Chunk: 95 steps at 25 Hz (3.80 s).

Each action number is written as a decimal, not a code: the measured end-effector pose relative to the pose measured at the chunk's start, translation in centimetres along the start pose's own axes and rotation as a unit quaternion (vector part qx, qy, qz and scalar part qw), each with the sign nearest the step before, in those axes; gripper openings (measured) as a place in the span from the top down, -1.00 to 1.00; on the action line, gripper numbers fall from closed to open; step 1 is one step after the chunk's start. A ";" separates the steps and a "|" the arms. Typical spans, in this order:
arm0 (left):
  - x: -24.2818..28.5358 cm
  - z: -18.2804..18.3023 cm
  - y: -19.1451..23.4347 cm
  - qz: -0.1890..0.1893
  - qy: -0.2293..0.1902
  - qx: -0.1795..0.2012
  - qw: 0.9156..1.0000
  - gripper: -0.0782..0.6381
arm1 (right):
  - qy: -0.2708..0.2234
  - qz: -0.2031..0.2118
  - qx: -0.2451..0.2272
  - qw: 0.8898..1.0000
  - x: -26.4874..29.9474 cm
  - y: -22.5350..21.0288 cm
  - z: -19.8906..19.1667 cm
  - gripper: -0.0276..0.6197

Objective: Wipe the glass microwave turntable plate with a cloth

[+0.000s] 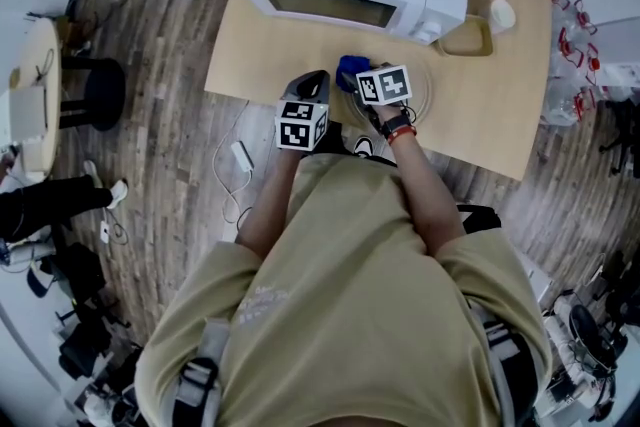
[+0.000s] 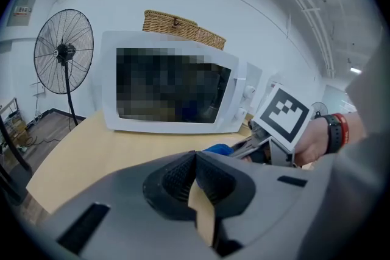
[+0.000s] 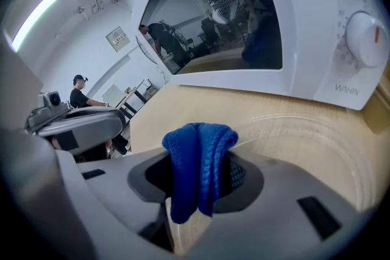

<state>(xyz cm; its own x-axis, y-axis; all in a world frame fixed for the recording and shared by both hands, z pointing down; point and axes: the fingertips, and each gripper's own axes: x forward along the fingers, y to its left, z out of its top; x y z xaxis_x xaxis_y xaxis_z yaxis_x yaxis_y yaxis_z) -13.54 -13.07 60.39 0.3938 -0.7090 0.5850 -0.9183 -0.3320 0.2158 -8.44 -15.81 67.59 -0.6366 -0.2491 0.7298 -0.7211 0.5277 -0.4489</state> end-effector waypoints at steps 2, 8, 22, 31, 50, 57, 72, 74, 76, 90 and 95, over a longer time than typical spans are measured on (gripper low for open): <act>0.2 -0.1 -0.3 -0.002 0.001 0.002 1.000 0.73 | -0.004 0.011 0.003 1.000 -0.1 -0.2 -0.1 0.43; 0.8 -0.5 -1.4 -0.014 0.006 0.007 1.000 0.73 | -0.007 0.025 0.022 0.999 -0.9 -1.1 -0.7 0.45; 1.8 0.2 -4.1 -0.037 0.012 0.031 0.999 0.73 | 0.015 0.006 0.012 1.000 -3.0 -3.2 -2.0 0.44; 2.7 0.9 -6.8 -0.065 0.012 0.043 0.997 0.73 | 0.009 -0.009 0.029 0.999 -5.0 -5.0 -3.0 0.44; 3.5 0.4 -9.9 -0.098 0.011 0.054 0.994 0.73 | -0.008 -0.041 0.063 0.997 -8.2 -8.0 -5.0 0.44; 3.5 -0.1 -10.7 -0.105 0.017 0.061 0.992 0.73 | -0.020 -0.050 0.080 0.995 -9.4 -8.9 -5.7 0.44; 4.6 -0.3 -13.2 -0.135 0.024 0.075 0.988 0.73 | -0.041 -0.077 0.119 0.989 -12.1 -11.4 -7.3 0.44; 4.8 -0.4 -13.8 -0.141 0.025 0.078 0.987 0.73 | -0.043 -0.084 0.124 0.988 -12.6 -11.9 -7.6 0.44; 5.0 -0.5 -14.2 -0.145 0.026 0.079 0.986 0.73 | -0.045 -0.089 0.128 0.987 -13.2 -12.3 -7.9 0.43; 5.2 -1.2 -15.4 -0.147 0.026 0.070 0.986 0.73 | -0.050 -0.131 0.122 0.983 -15.4 -14.1 -9.0 0.43; 4.4 -1.6 -14.6 -0.134 0.023 0.060 0.989 0.73 | -0.051 -0.142 0.115 0.982 -15.5 -13.9 -9.0 0.43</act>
<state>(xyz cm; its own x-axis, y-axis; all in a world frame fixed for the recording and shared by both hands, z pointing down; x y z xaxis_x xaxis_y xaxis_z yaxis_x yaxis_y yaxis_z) 1.54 -10.29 61.08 0.6172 -0.5581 0.5546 -0.7688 -0.5777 0.2742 13.89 -11.95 67.13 -0.4164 -0.4452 0.7927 -0.9087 0.2311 -0.3476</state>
